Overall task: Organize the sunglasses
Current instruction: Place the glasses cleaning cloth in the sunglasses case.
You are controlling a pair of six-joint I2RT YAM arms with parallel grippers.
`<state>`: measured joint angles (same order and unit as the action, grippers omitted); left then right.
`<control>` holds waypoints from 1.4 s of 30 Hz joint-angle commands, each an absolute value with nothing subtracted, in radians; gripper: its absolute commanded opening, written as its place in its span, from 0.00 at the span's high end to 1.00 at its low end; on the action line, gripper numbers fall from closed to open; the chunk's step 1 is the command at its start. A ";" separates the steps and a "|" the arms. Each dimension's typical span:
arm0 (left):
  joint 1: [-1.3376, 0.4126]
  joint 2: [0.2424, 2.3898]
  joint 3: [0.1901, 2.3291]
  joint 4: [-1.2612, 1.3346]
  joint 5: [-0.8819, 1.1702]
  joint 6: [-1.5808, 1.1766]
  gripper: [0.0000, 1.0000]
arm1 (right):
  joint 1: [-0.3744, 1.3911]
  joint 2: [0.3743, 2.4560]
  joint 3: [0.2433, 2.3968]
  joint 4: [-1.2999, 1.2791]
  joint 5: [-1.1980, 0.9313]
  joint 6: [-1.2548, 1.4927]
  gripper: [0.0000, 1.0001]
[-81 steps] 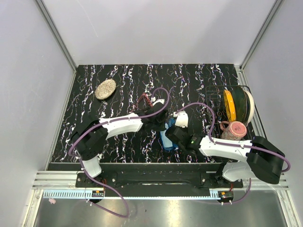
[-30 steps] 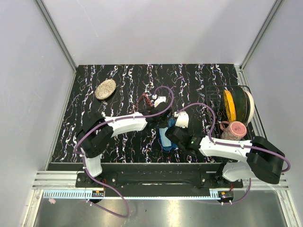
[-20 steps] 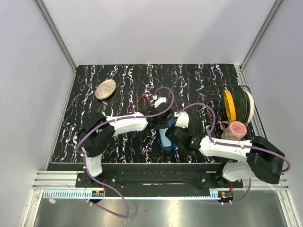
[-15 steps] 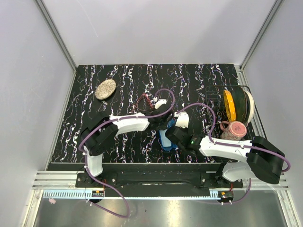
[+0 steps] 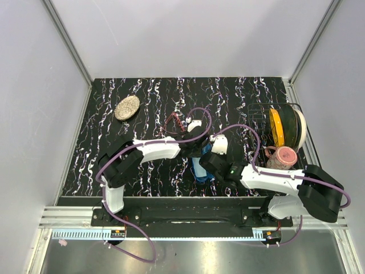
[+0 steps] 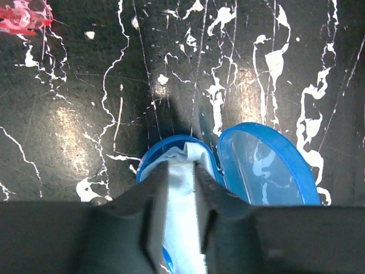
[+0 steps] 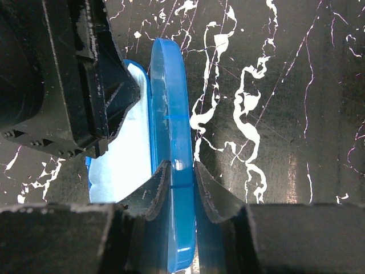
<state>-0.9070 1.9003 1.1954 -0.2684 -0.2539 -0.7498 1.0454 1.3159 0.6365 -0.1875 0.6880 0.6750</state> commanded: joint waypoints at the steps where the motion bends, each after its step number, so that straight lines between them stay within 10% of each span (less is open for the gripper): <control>1: -0.908 1.803 1.178 -0.233 -0.259 -0.712 0.64 | 1.054 1.270 0.641 -0.190 0.719 0.621 1.00; 8: -0.897 1.645 1.144 -0.216 -0.232 -0.652 0.48 | 1.052 1.171 0.604 -0.082 0.634 0.358 1.00; 23: -0.805 1.373 0.888 -0.244 -0.086 -0.601 0.46 | 1.052 1.158 0.591 0.100 0.267 0.054 1.00; 42: -0.769 1.405 0.730 -0.078 0.262 -0.614 0.76 | 1.051 1.331 0.592 0.239 0.282 -0.026 1.00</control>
